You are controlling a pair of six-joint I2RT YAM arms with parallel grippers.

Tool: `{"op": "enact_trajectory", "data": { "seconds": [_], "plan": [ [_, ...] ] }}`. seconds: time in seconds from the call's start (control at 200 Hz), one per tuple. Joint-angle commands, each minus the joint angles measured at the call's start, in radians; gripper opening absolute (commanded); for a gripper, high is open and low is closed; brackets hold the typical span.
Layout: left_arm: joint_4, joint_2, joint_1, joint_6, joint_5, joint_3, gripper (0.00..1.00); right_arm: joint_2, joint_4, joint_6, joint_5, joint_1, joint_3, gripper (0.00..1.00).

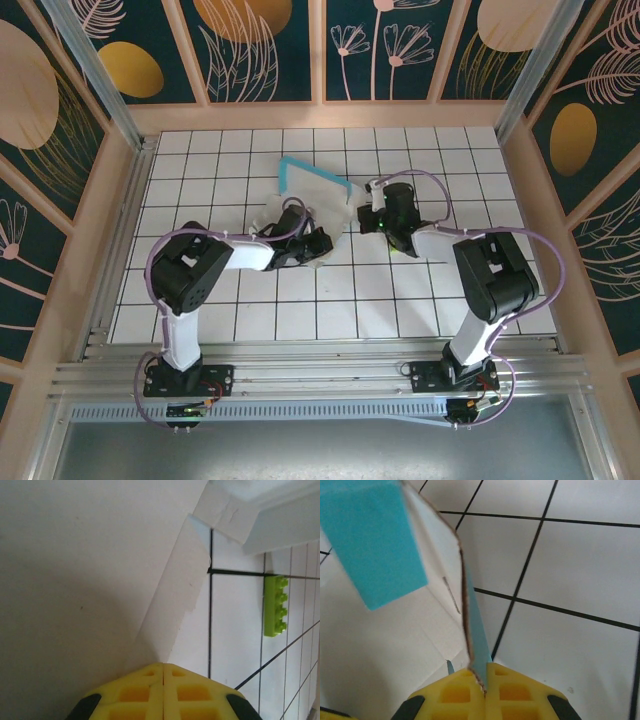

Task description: Fold the paper box

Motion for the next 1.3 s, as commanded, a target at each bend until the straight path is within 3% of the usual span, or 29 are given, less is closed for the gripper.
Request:
{"op": "enact_trajectory", "data": {
  "seconds": [0.0,0.305,0.641,0.811,1.151,1.296],
  "plan": [
    [0.060,0.041,-0.006,-0.036,0.038,-0.018,0.06,0.020,-0.038,0.099,0.020,0.031,0.037,0.00],
    [0.112,0.109,-0.007,-0.064,0.044,-0.006,0.06,-0.005,-0.033,0.286,0.104,0.083,0.025,0.00],
    [0.106,0.110,-0.007,-0.060,0.044,0.016,0.06,0.043,0.044,0.528,0.315,0.207,-0.003,0.02],
    [0.102,0.067,-0.007,-0.064,0.025,0.009,0.09,0.096,0.123,0.495,0.472,0.277,-0.054,0.02],
    [0.099,-0.120,-0.006,-0.096,-0.061,-0.079,0.26,0.132,0.145,0.421,0.509,0.280,-0.088,0.01],
    [-0.028,-0.251,0.003,-0.058,-0.171,-0.086,0.31,0.122,0.134,0.399,0.516,0.281,-0.084,0.01]
  ]
}}
